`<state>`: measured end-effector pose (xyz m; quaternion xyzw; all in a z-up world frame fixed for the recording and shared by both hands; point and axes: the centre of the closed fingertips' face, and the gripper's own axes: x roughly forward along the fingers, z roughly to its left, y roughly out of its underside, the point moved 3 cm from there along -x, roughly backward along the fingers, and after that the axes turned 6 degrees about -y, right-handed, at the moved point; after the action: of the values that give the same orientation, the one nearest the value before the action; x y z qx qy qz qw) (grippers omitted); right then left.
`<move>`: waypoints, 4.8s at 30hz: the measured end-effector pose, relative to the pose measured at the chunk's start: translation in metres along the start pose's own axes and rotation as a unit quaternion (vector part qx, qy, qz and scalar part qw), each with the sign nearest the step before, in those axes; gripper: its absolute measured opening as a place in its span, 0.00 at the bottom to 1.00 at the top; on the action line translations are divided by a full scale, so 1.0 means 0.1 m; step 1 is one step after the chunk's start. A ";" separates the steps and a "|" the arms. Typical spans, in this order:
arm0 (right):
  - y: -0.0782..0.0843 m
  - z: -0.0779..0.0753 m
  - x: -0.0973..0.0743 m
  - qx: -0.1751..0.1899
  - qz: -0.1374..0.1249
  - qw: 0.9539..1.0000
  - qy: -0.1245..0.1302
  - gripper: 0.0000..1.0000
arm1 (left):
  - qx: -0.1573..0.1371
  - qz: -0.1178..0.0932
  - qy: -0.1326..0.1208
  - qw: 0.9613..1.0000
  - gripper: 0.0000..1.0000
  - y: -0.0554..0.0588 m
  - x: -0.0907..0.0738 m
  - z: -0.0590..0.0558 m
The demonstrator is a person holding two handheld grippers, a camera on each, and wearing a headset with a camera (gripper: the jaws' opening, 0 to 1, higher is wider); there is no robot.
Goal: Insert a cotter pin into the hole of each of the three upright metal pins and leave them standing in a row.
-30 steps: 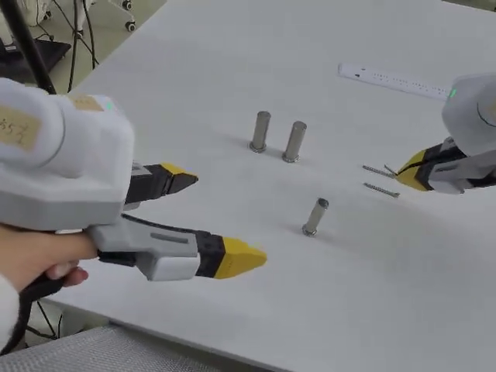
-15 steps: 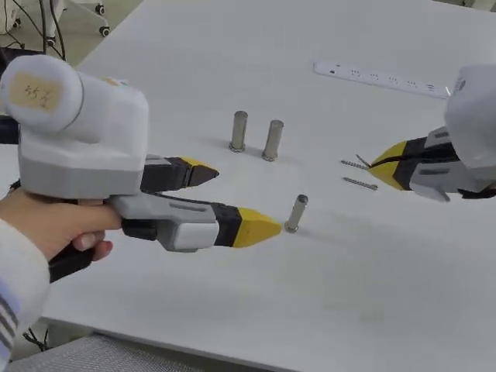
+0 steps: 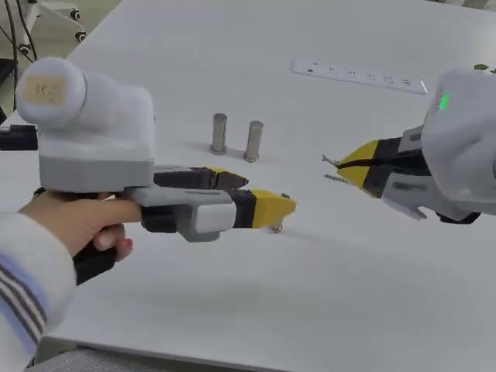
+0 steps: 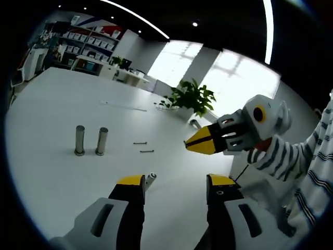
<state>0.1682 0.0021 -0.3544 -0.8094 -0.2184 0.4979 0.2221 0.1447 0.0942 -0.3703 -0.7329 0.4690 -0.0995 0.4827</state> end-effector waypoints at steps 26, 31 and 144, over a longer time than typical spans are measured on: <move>-0.22 0.35 0.09 -0.048 -0.019 0.999 -0.009 0.00 | -0.030 -0.008 0.044 0.999 0.01 0.01 0.12 -0.19; -0.25 0.36 0.08 -0.050 -0.023 0.998 -0.009 0.00 | -0.030 -0.007 0.041 0.999 0.00 0.02 0.13 -0.18; 0.46 0.36 0.49 0.231 0.040 0.967 -0.102 0.00 | 0.304 0.135 0.047 0.942 0.29 0.12 0.45 0.33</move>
<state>0.1613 -0.0017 -0.4299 -0.6891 -0.0865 0.6232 0.3595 0.1812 0.0781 -0.4104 -0.4757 0.5334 -0.2049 0.6687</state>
